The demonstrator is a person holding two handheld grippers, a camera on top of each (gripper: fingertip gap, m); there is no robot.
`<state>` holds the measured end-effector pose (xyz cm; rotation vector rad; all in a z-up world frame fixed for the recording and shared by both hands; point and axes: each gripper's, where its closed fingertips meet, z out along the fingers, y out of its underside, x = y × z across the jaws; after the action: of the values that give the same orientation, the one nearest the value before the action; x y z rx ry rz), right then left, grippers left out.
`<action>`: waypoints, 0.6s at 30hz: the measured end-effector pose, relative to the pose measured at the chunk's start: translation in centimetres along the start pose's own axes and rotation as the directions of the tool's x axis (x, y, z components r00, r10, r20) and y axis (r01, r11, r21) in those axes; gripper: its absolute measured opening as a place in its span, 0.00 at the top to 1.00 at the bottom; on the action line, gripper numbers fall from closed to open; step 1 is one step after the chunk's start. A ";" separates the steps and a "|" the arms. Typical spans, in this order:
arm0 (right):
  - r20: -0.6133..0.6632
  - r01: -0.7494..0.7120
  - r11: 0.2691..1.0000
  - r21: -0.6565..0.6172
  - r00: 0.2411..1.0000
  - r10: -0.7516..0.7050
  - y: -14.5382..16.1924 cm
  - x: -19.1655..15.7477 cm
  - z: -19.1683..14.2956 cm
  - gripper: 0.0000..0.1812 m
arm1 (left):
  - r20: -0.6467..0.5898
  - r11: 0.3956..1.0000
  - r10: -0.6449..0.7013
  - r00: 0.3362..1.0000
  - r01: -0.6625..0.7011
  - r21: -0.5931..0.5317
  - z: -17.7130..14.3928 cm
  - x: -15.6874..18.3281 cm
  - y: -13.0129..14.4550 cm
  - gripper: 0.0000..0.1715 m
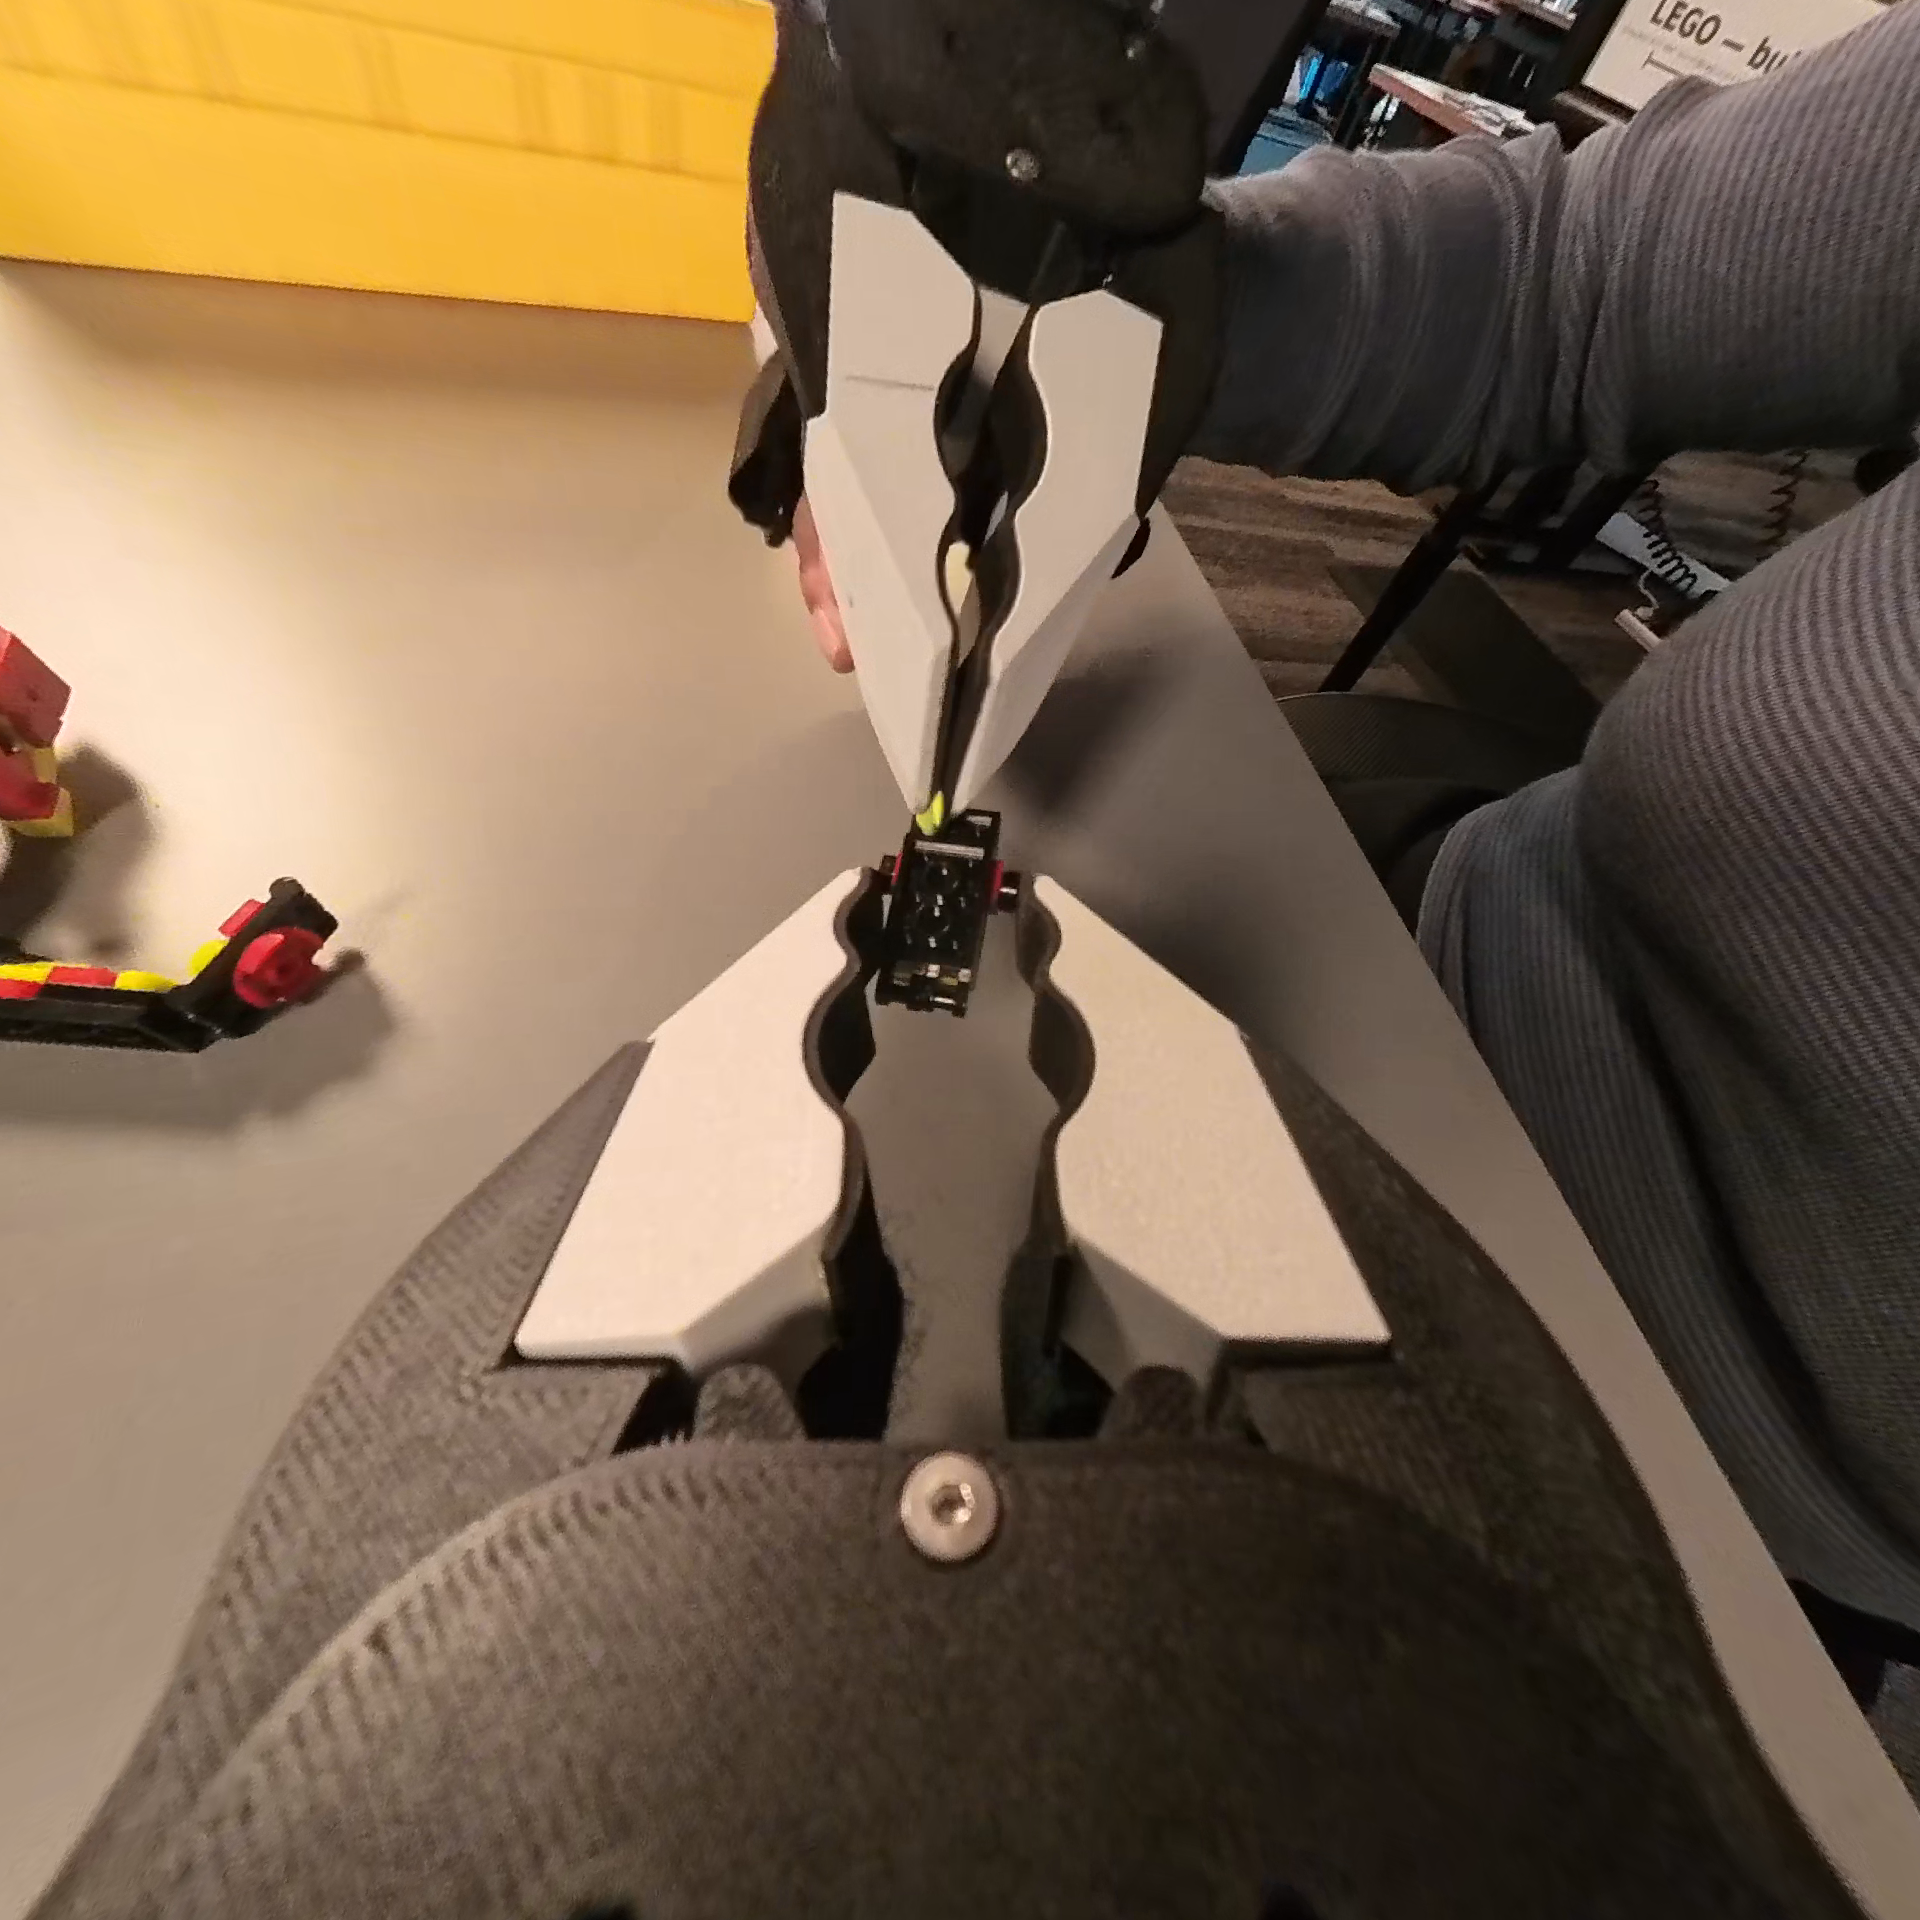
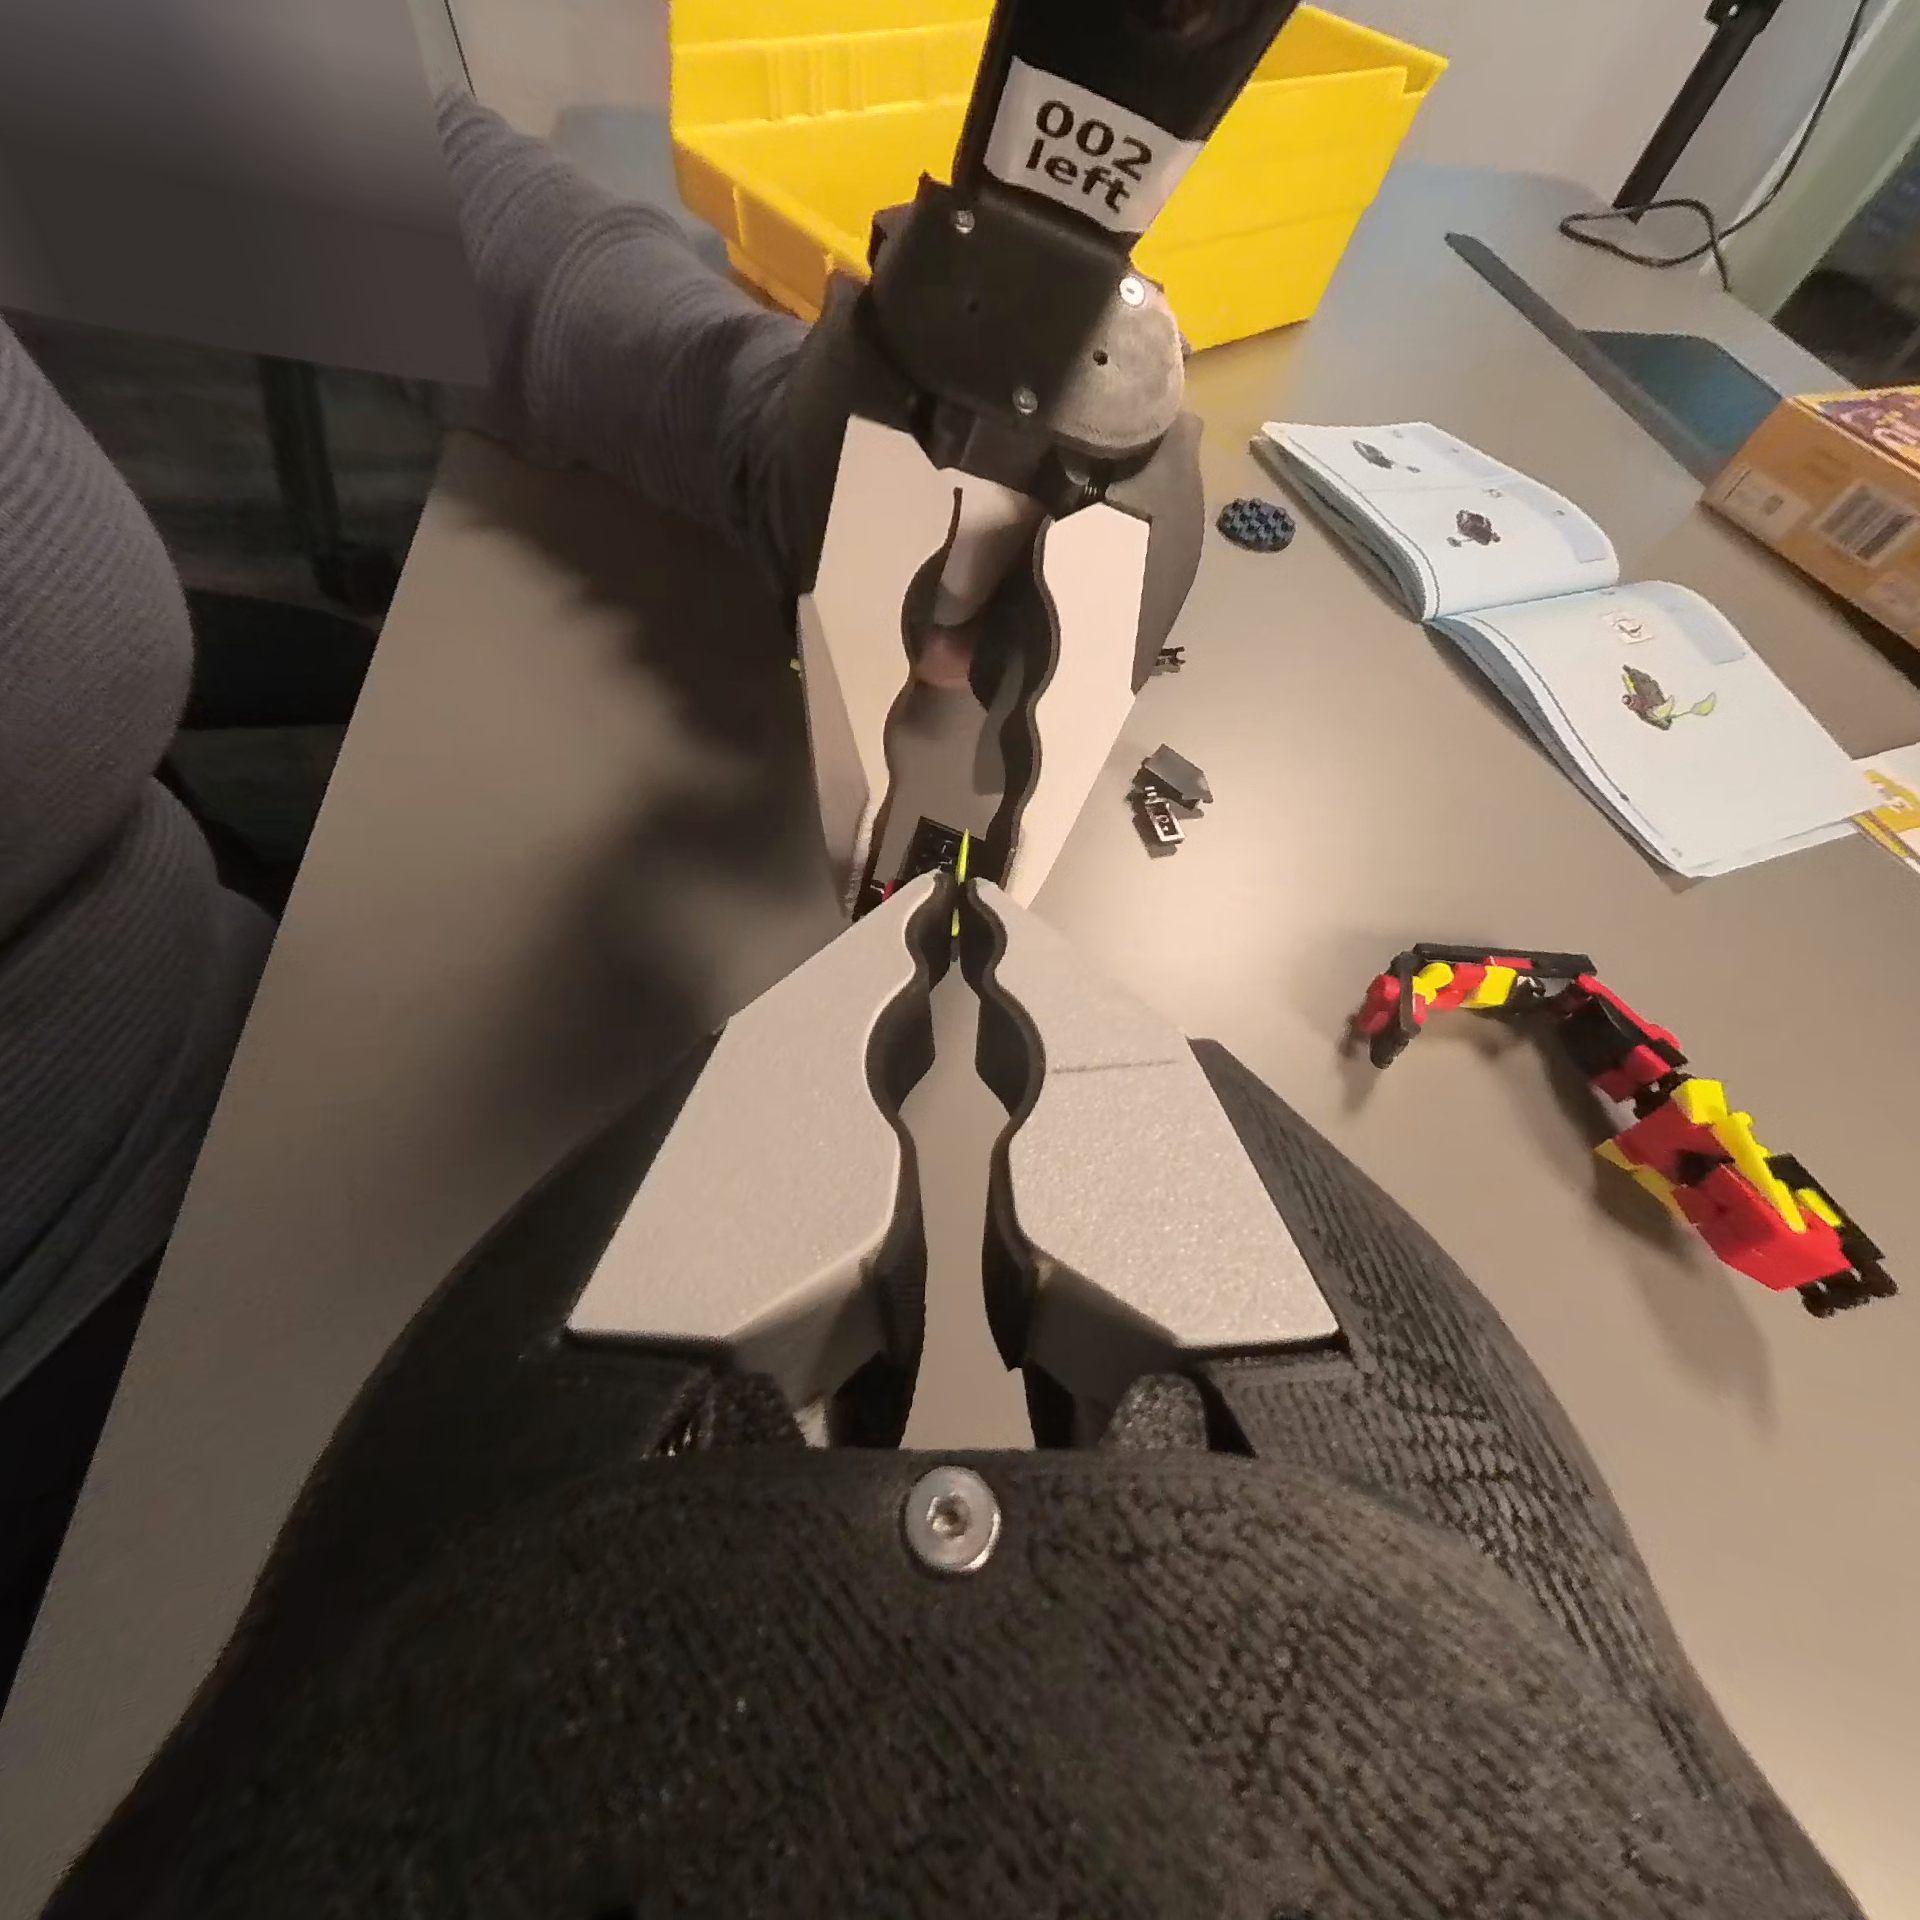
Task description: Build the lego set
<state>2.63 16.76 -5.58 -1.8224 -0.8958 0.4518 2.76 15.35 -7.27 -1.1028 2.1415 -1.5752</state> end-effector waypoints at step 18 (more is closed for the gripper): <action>0.232 -0.467 0.877 0.111 0.870 0.434 0.2 2.0 1.1 1.00 | 0.010 0.990 -0.141 0.990 0.141 -0.007 -0.9 -1.5 0.5 0.86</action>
<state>3.33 18.91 -6.03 -1.8508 -0.5316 0.9939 3.04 17.07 -7.70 -1.2875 2.1065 -1.6182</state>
